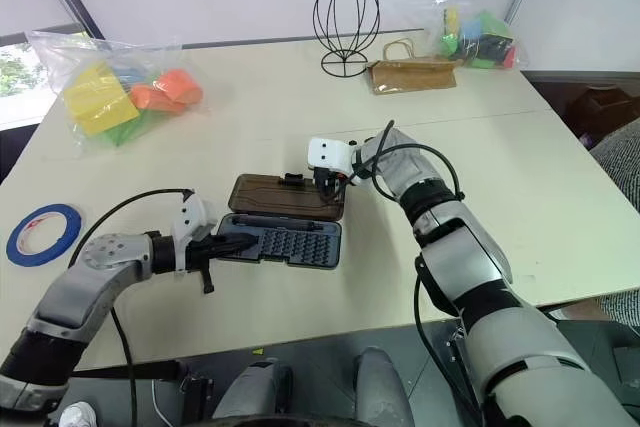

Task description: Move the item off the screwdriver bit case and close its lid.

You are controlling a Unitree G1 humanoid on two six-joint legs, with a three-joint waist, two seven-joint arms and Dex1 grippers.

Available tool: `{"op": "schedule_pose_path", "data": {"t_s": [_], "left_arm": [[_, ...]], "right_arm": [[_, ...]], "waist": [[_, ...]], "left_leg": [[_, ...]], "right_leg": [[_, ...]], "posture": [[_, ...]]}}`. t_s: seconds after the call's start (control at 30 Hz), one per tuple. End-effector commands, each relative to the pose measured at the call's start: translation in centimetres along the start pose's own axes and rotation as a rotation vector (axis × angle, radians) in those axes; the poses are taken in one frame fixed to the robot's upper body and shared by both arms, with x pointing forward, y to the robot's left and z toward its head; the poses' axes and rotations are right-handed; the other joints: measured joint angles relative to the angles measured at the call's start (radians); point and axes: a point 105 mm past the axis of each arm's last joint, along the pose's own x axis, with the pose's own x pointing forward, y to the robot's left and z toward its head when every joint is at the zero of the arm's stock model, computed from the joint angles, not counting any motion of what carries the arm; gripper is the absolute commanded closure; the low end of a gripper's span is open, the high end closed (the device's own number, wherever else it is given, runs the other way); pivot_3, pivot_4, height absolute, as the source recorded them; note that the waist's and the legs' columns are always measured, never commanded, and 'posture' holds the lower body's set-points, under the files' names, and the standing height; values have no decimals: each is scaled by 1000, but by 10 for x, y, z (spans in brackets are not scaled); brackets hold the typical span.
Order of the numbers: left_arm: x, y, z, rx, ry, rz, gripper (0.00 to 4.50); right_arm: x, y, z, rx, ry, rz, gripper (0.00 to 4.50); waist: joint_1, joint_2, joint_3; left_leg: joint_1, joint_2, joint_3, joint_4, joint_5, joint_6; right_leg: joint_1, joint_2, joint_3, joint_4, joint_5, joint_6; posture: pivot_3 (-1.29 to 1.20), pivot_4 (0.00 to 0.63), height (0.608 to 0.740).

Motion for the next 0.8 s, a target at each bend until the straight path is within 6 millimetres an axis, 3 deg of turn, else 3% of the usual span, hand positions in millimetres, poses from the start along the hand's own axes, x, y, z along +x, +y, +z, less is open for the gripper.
{"op": "schedule_pose_path", "data": {"t_s": [0.03,0.23,0.37,0.63,0.8], "left_arm": [[-6,12,14,18,-39,39,4500],[-4,22,23,7,-72,61,4500],[-9,39,42,-76,-169,130,4500],[-39,85,72,-264,-353,313,4500],[-51,103,75,-307,-385,393,4500]], "right_arm": [[-15,-10,11,-71,-12,-61,4481],[-28,-7,18,-76,-31,-75,4481],[-38,-7,21,-171,-11,-128,4481],[-48,-10,34,-315,-6,-248,4481],[-50,-11,39,-324,-20,-285,4481]], "waist": [[0,1,0],[2,1,1],[3,0,1],[1,0,2],[1,0,2]], "left_leg": [[-2,0,0,0,0,0],[-4,0,0,0,0,-1],[-4,0,0,0,0,-1],[-4,0,0,0,0,-1],[-4,0,0,0,1,-1]], "right_leg": [[-2,0,0,0,0,0],[-3,0,0,-1,0,0],[-3,0,0,-2,0,0],[-3,0,-1,-1,0,0],[-3,0,-1,-2,0,0]], "posture": [[0,150,740],[0,150,740],[0,150,740],[0,150,740],[0,150,740]]}}
